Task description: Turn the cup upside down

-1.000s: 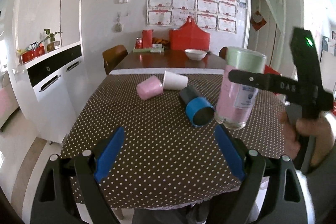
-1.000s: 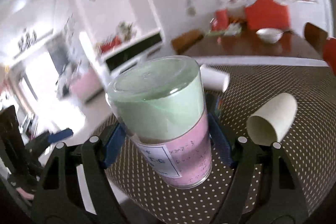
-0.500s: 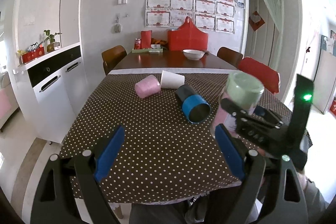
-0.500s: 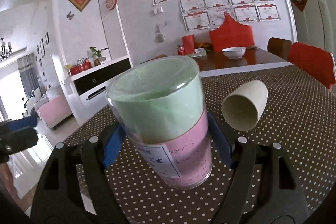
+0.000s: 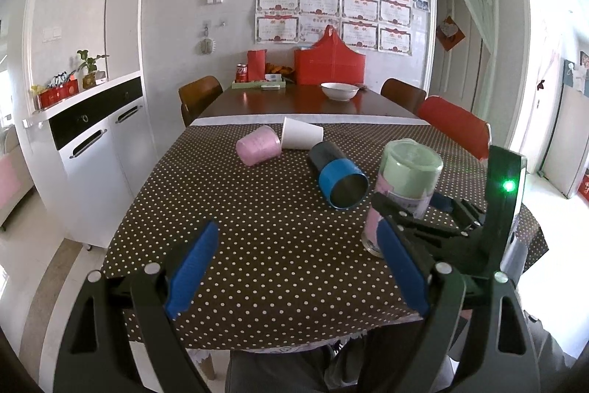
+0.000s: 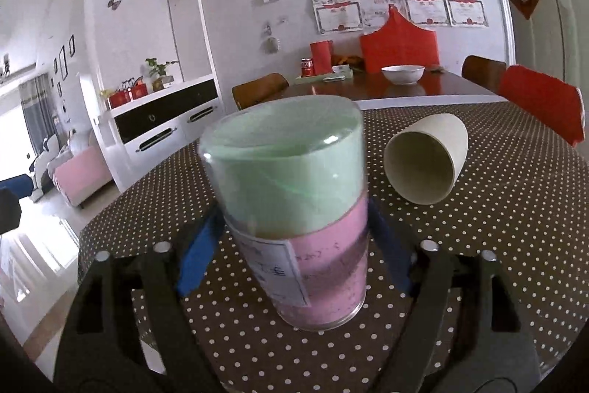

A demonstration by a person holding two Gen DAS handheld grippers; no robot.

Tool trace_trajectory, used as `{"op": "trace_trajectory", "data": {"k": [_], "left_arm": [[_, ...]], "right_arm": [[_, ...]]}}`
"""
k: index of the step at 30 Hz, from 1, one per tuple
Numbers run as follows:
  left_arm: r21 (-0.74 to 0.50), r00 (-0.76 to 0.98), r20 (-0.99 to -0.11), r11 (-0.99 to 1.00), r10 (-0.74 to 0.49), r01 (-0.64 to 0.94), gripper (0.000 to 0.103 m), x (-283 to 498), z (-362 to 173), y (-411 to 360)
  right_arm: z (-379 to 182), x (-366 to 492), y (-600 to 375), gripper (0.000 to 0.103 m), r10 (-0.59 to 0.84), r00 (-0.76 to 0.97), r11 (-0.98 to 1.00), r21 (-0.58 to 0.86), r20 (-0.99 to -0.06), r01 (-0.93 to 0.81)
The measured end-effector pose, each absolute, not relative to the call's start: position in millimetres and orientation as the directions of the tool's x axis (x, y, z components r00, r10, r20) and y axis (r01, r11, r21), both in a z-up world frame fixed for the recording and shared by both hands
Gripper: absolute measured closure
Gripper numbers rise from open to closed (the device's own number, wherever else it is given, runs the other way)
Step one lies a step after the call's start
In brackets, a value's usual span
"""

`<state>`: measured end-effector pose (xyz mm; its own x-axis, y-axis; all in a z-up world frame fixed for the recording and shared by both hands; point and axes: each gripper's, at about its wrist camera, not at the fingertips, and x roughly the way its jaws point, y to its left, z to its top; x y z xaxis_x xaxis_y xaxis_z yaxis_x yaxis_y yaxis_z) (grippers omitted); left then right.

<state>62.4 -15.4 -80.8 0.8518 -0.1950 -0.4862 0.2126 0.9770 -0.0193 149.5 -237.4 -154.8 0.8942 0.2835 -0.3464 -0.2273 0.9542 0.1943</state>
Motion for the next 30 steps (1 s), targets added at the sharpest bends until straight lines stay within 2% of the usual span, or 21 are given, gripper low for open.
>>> {"op": "trace_trajectory", "data": {"k": [5, 17, 30], "left_arm": [[-0.018, 0.855, -0.481, 0.977, -0.194, 0.211, 0.017, 62, -78, -15], [0.001, 0.87, -0.456, 0.977, -0.188, 0.212, 0.017, 54, -69, -20], [0.027, 0.895, -0.417, 0.982, -0.161, 0.189, 0.017, 42, -50, -29]], "right_arm": [[-152, 147, -238, 0.006, 0.279, 0.898, 0.955, 0.192, -0.34, -0.224], [-131, 137, -248, 0.006, 0.23, 0.91, 0.968, 0.181, -0.345, -0.176], [-81, 99, -261, 0.006, 0.16, 0.939, 0.977, 0.184, -0.304, -0.107]]}}
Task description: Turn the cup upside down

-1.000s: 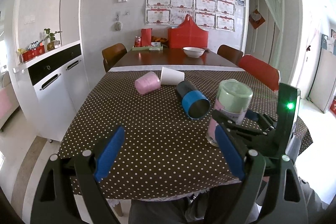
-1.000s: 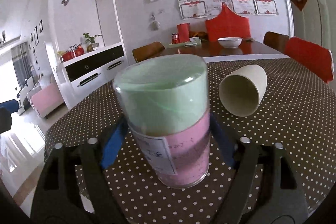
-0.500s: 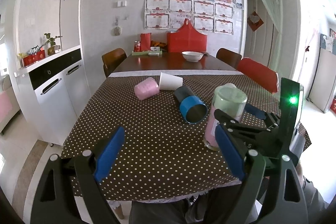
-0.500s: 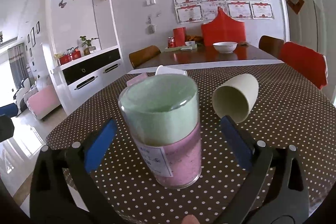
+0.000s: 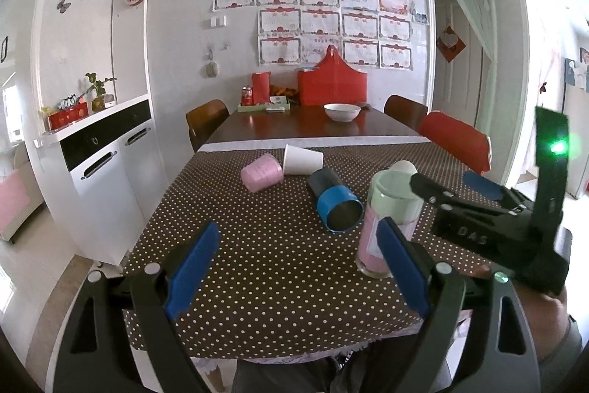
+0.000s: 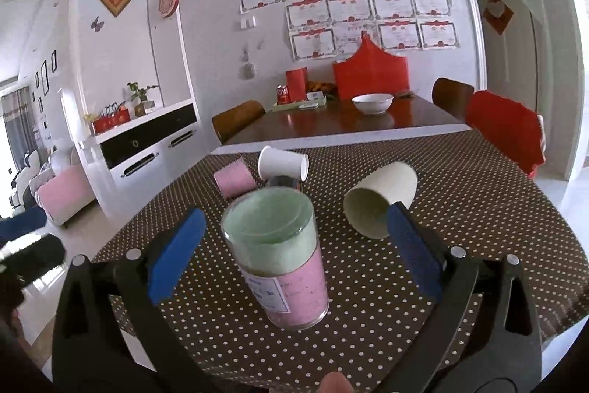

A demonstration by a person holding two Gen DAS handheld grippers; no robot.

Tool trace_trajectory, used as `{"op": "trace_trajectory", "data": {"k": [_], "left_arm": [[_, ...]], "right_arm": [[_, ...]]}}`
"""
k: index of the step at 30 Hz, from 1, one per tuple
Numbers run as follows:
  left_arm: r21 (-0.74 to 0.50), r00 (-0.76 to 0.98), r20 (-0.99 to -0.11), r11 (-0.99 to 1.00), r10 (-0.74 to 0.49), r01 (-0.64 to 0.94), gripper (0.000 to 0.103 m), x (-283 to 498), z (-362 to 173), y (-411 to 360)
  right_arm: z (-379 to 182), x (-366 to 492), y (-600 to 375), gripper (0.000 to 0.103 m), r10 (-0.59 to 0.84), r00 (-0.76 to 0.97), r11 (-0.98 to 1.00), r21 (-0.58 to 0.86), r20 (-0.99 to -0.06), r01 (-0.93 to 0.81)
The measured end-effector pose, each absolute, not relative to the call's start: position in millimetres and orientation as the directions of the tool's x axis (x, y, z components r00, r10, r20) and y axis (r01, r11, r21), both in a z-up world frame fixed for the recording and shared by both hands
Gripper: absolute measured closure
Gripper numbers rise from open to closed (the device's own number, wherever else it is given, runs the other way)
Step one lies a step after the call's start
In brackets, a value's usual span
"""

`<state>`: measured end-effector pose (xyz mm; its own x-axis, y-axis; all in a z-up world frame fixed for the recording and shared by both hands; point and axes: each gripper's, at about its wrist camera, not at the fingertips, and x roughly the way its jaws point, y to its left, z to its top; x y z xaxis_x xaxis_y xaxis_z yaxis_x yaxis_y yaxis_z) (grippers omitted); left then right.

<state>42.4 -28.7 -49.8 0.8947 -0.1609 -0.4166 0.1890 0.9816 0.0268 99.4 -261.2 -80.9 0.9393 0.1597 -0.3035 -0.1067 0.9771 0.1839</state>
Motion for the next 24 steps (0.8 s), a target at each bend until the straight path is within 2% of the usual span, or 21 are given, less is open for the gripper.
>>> {"op": "trace_trajectory", "data": {"k": [15, 24], "left_arm": [[0.027, 0.928, -0.351, 0.989, -0.126, 0.144, 0.016, 24, -27, -26], [0.023, 0.947, -0.308, 0.994, -0.095, 0.107, 0.016, 8, -15, -22]], "right_arm": [[-34, 46, -266, 0.006, 0.105, 0.954, 0.975, 0.218, -0.279, -0.044], [-22, 17, -255, 0.006, 0.035, 0.954, 0.986, 0.166, -0.297, 0.016]]}}
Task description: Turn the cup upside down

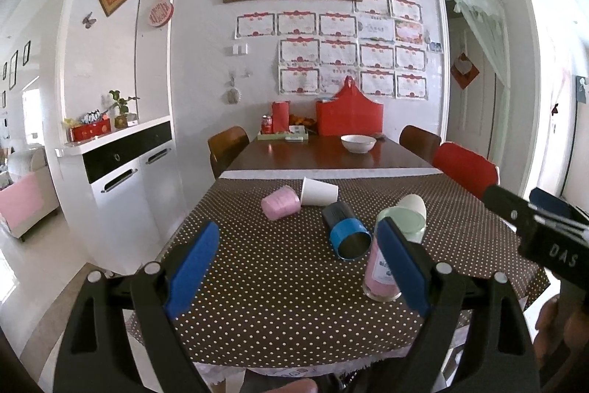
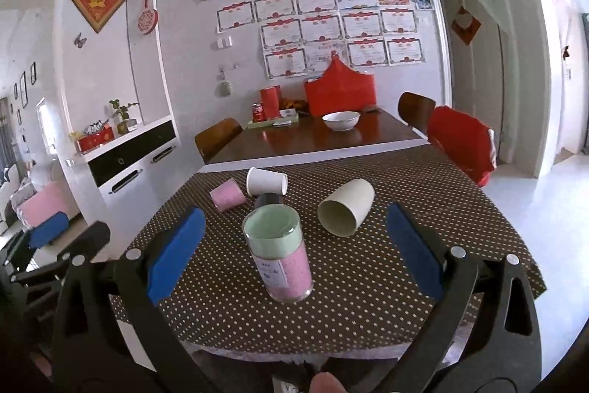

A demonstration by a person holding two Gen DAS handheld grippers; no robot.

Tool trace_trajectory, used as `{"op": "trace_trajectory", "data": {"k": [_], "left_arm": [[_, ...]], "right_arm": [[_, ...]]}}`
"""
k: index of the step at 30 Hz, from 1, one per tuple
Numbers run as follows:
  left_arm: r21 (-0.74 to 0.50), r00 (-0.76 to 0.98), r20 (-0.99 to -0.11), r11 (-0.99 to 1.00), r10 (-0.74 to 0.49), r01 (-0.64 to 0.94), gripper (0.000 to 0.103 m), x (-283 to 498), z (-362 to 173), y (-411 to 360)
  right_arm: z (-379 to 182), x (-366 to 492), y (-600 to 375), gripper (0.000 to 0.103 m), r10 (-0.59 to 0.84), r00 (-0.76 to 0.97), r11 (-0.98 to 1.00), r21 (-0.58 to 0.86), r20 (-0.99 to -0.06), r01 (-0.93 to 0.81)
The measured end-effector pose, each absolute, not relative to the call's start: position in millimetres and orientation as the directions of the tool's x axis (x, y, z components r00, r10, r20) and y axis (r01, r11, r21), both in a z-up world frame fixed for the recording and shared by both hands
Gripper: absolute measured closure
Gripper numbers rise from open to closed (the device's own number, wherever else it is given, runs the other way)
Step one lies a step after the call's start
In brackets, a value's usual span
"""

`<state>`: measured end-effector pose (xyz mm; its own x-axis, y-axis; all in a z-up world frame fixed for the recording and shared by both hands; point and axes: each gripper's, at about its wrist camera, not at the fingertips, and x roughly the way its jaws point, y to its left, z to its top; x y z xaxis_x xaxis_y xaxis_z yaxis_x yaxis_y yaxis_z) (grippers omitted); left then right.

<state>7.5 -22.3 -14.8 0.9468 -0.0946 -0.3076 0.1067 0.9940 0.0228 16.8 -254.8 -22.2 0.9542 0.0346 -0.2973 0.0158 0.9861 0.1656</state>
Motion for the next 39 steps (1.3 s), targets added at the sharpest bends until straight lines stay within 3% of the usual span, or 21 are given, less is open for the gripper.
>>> {"op": "trace_trajectory", "data": {"k": [18, 21, 22, 39], "left_arm": [[0.086, 0.964, -0.264, 0.996, -0.004, 0.028, 0.016, -13, -2, -19], [0.106, 0.968, -0.251, 0.994, 0.017, 0.009, 0.014, -16, -1, -22], [0.107, 0.968, -0.251, 0.994, 0.02, 0.007, 0.009, -16, 0, -22], [0.066, 0.96, -0.279, 0.997, -0.011, 0.031, 0.006, -10, -2, -19]], "right_arm": [[-37, 2, -237, 0.006, -0.002, 0.949, 0.991, 0.126, -0.316, 0.044], [-36, 3, -237, 0.006, -0.003, 0.948, 0.991, 0.128, -0.32, 0.047], [-36, 3, -237, 0.006, -0.005, 0.948, 0.991, 0.126, -0.318, 0.047], [-38, 7, -237, 0.006, 0.003, 0.945, 0.99, 0.132, -0.327, 0.042]]}}
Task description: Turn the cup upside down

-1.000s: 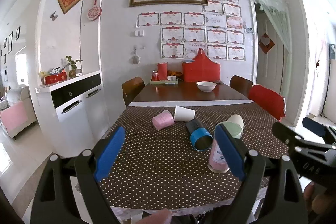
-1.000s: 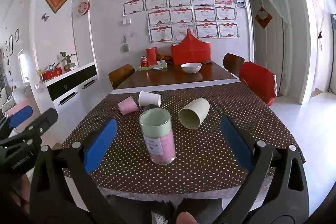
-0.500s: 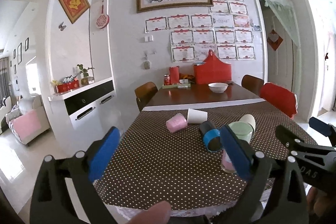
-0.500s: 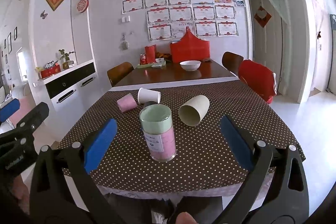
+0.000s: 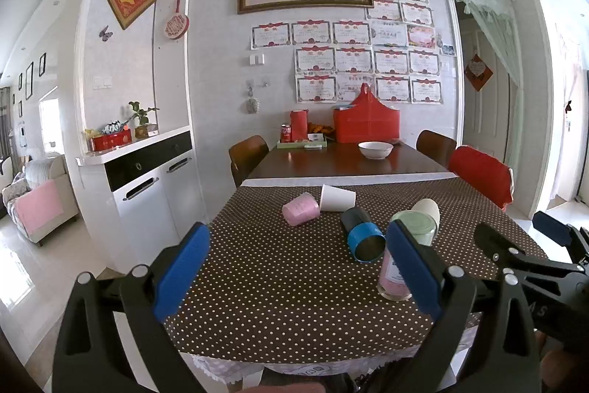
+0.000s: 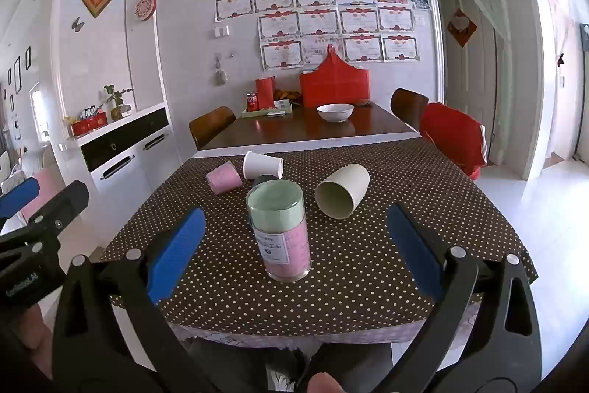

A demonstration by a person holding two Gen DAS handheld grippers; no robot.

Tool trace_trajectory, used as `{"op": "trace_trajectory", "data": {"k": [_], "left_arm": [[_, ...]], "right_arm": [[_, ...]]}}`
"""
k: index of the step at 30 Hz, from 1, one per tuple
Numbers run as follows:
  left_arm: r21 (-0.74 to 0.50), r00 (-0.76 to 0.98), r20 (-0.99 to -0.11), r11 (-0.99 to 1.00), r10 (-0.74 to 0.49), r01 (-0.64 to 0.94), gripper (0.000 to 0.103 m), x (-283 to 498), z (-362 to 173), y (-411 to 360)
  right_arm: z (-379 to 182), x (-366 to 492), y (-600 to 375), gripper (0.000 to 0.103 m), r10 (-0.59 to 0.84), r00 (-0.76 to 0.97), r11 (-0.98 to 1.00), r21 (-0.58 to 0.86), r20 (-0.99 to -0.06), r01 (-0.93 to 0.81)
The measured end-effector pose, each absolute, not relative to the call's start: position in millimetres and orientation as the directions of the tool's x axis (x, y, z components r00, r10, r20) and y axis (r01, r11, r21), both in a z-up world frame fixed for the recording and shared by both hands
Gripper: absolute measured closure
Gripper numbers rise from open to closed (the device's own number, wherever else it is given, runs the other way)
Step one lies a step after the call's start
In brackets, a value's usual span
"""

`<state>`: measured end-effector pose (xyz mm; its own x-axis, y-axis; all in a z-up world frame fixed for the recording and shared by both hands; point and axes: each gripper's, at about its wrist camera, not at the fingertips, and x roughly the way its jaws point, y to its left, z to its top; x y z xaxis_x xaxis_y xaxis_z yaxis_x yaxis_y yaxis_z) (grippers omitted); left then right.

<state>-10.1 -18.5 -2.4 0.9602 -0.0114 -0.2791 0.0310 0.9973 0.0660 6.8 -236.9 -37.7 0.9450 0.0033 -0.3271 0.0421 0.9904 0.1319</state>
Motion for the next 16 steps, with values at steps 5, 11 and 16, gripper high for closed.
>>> {"op": "trace_trajectory", "data": {"k": [5, 11, 16], "left_arm": [[0.051, 0.96, -0.281, 0.998, -0.013, 0.028, 0.004, -10.8, -3.8, -17.1], [0.058, 0.96, -0.281, 0.998, -0.009, 0.026, 0.004, -10.5, -4.7, -18.1], [0.068, 0.96, -0.28, 0.997, -0.009, 0.029, 0.004, -10.0, -7.0, -20.0]], "right_arm": [[-37.6, 6.6, -237.0, 0.006, 0.003, 0.945, 0.99, 0.131, -0.326, 0.042], [-37.2, 6.8, -237.5, 0.006, 0.003, 0.946, 0.99, 0.132, -0.323, 0.042], [-37.0, 7.2, -238.5, 0.006, 0.002, 0.947, 0.99, 0.133, -0.321, 0.043]]}}
